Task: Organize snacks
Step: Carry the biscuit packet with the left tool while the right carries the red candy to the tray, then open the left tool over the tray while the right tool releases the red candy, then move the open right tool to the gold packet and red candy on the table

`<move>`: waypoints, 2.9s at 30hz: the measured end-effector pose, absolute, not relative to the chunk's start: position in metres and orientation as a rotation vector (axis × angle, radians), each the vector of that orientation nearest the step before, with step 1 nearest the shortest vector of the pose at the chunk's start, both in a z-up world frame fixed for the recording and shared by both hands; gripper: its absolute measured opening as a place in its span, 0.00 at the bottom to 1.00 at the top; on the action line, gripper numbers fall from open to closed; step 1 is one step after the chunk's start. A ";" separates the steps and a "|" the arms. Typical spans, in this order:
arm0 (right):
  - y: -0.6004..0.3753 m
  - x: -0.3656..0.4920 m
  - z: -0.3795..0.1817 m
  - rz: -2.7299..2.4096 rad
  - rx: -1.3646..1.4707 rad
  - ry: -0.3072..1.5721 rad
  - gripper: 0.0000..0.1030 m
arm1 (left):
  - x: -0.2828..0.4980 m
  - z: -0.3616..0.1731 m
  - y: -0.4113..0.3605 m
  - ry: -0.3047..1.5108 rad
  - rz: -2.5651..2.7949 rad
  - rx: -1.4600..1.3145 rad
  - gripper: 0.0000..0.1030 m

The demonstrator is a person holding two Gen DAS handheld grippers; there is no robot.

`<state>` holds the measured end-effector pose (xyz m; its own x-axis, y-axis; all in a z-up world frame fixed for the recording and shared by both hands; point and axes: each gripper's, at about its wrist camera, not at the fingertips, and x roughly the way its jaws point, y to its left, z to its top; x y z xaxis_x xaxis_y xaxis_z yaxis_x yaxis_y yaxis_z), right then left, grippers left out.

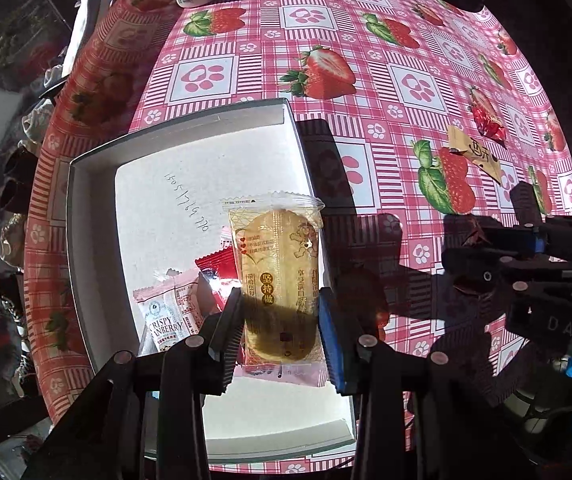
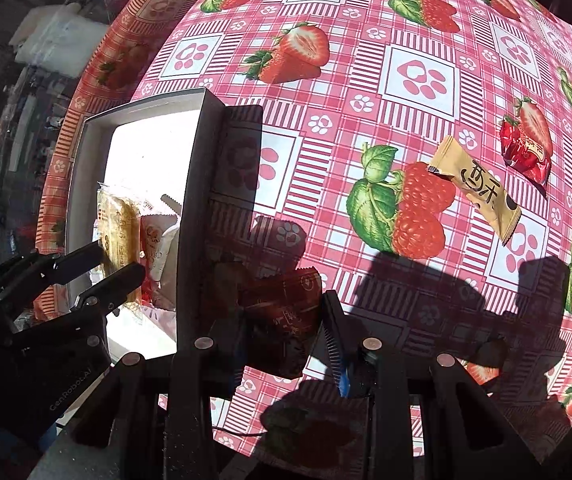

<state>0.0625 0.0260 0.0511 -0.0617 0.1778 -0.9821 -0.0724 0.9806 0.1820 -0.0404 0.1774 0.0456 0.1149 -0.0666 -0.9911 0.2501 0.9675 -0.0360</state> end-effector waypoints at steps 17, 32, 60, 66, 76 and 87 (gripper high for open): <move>0.138 0.081 0.053 0.348 0.019 1.582 0.34 | -0.021 0.037 0.268 1.450 -0.094 0.046 0.38; 0.170 0.110 0.032 0.327 0.050 1.607 0.34 | 0.000 0.023 0.280 1.470 -0.102 0.054 0.38; 0.107 0.090 0.007 0.129 0.156 1.692 0.99 | -0.012 0.018 0.240 1.532 -0.123 0.112 0.77; 0.053 0.081 0.003 0.040 0.222 1.710 0.99 | -0.022 0.021 0.199 1.535 -0.198 0.164 0.77; -0.054 0.073 -0.004 -0.124 0.337 1.710 0.99 | -0.045 0.021 0.126 1.557 -0.306 0.227 0.77; -0.177 0.098 -0.001 -0.339 0.430 1.633 0.99 | -0.049 0.019 0.058 1.603 -0.345 0.201 0.77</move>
<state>0.0984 -0.1769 -0.0012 -0.0796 0.0782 -0.9938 0.4672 0.8836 0.0321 -0.0489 0.0577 0.0191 -0.0653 -0.0805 -0.9946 0.3352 0.9370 -0.0978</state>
